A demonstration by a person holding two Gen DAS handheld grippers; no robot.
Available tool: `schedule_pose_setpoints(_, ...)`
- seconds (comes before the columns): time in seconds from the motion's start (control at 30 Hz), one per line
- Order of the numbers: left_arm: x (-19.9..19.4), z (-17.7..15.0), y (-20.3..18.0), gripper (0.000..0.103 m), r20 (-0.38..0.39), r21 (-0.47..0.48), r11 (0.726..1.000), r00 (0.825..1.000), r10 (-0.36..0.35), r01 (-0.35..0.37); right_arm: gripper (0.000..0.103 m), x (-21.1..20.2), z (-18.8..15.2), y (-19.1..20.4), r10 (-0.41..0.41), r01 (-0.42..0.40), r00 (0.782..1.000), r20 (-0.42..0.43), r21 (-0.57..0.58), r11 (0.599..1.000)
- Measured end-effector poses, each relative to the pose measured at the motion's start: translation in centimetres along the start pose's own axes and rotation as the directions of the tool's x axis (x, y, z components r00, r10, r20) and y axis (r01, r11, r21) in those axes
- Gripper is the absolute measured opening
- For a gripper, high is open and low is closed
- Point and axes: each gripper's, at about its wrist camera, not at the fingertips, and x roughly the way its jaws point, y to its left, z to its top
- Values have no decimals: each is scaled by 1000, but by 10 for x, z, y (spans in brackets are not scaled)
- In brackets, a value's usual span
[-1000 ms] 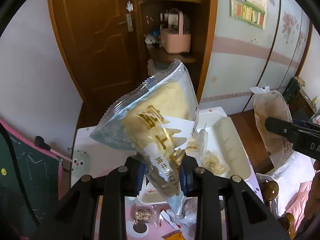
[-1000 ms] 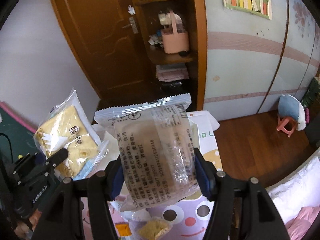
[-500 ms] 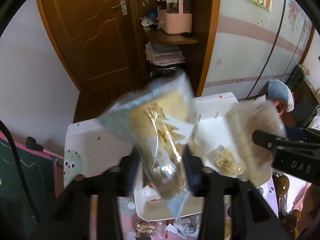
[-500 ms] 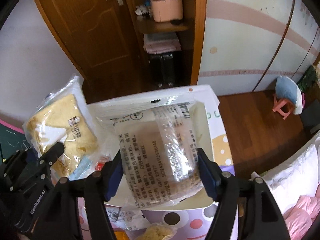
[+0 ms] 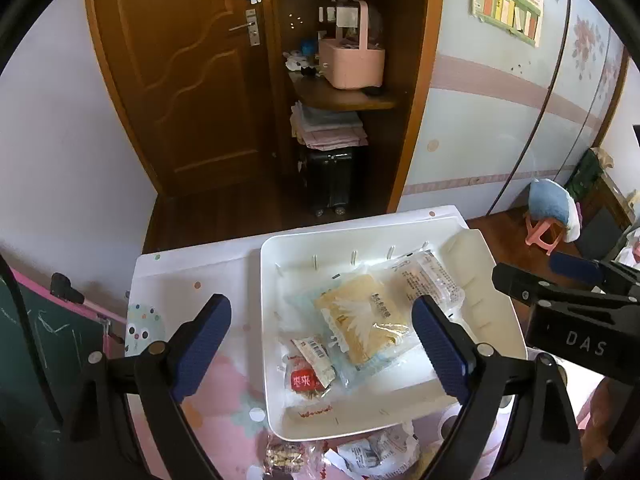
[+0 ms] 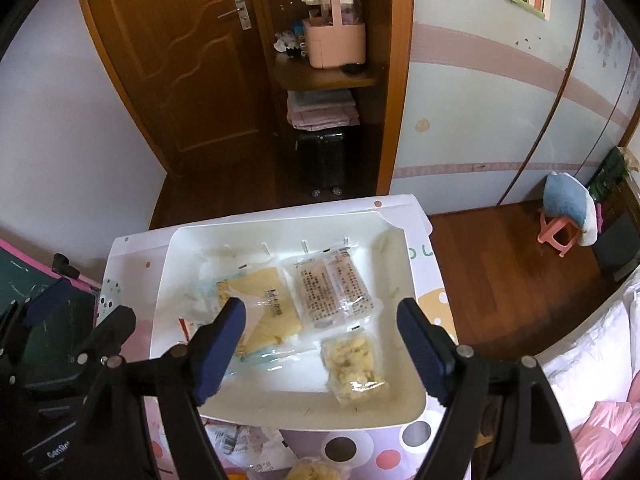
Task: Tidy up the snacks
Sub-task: 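Carry both bags into the white bin and open both tools, then withdraw both tools from the bin toward the remaining snacks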
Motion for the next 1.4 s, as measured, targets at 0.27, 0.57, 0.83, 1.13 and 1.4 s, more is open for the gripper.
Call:
schedule_pose_setpoints(0.27,-20,-6,5,91,23,-42,999,1000,-3,4,79,-16,-7,-1,21,-21,1000,17,-3,1000)
schedule_pose_setpoints(0.57,-56,-20,1,91,57,-53,998,998,25,-22,79,-47,-24,-3,42,-41,998,43,-14,999)
schedule_pose_setpoints(0.83,-90,-42,6,91,57,-85,995,997,48,-43,79,-80,-47,-3,67,-65,995,72,-28,998)
schedule_pose_setpoints(1.13,-134,-80,9,91,72,-87,993,994,85,-78,79,-111,-85,-1,94,-90,992,79,-57,994)
schedule_pose_setpoints(1.4,-167,-124,13,91,74,-103,991,993,97,-89,79,-134,-130,1,113,-105,991,71,-103,989)
